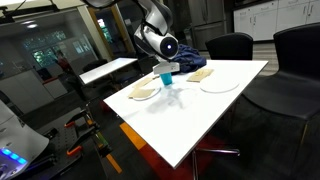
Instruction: Pick the pen and put it in the cup
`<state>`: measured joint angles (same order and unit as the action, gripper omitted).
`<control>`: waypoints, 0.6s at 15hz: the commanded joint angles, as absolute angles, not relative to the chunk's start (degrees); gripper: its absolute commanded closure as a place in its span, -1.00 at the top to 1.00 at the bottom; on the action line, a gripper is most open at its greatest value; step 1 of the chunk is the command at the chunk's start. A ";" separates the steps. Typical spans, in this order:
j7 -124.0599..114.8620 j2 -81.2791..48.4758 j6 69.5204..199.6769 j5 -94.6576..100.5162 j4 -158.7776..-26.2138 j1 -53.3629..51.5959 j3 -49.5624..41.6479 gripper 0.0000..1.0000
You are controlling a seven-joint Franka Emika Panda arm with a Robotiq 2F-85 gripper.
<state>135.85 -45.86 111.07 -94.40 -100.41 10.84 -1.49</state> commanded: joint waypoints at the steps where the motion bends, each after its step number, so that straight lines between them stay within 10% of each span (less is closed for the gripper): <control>1: 136.26 -48.11 109.19 -94.95 -98.04 10.23 -2.82 -0.92; 9: 135.28 -51.97 109.69 -94.71 -95.48 10.35 -3.33 -0.92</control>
